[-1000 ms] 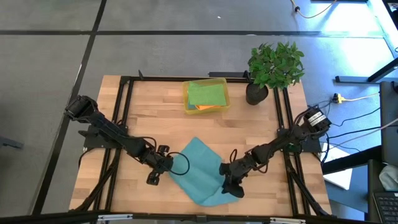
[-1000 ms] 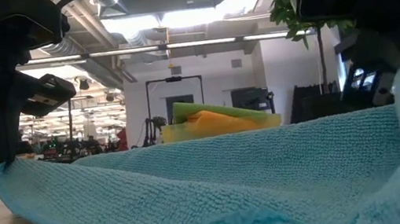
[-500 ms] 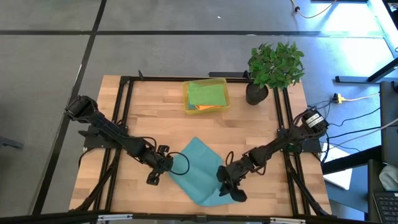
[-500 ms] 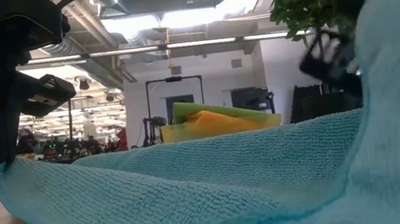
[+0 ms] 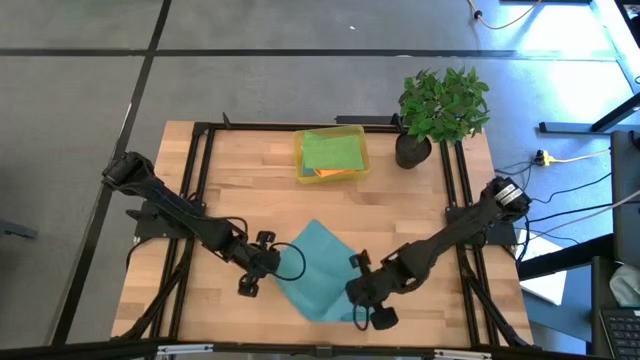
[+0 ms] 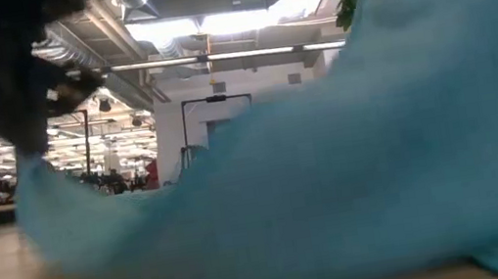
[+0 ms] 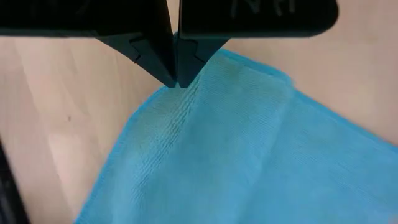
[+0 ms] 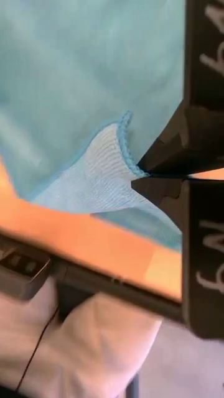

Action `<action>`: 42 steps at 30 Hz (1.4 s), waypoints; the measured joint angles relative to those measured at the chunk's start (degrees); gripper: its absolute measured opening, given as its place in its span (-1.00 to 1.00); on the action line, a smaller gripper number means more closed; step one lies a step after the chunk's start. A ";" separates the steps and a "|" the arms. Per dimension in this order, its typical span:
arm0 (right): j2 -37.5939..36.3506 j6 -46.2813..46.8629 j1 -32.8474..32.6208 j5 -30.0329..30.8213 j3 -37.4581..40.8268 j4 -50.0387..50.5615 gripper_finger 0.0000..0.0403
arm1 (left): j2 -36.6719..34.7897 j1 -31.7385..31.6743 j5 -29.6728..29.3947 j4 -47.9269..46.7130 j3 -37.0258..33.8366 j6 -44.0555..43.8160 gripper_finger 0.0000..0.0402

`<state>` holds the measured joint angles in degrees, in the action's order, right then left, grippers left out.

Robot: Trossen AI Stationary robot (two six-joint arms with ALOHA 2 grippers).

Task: Fold microfiber towels
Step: Fold the blue microfiber towel

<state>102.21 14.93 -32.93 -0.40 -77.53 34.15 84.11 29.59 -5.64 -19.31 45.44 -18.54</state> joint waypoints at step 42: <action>-38.99 -17.42 4.64 40.41 26.99 -12.64 -0.99 | -37.90 -7.29 -30.19 -13.92 6.11 26.83 -1.00</action>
<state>63.22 -2.49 -28.29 40.02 -50.54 21.51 46.21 22.30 -35.83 -33.23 51.55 8.29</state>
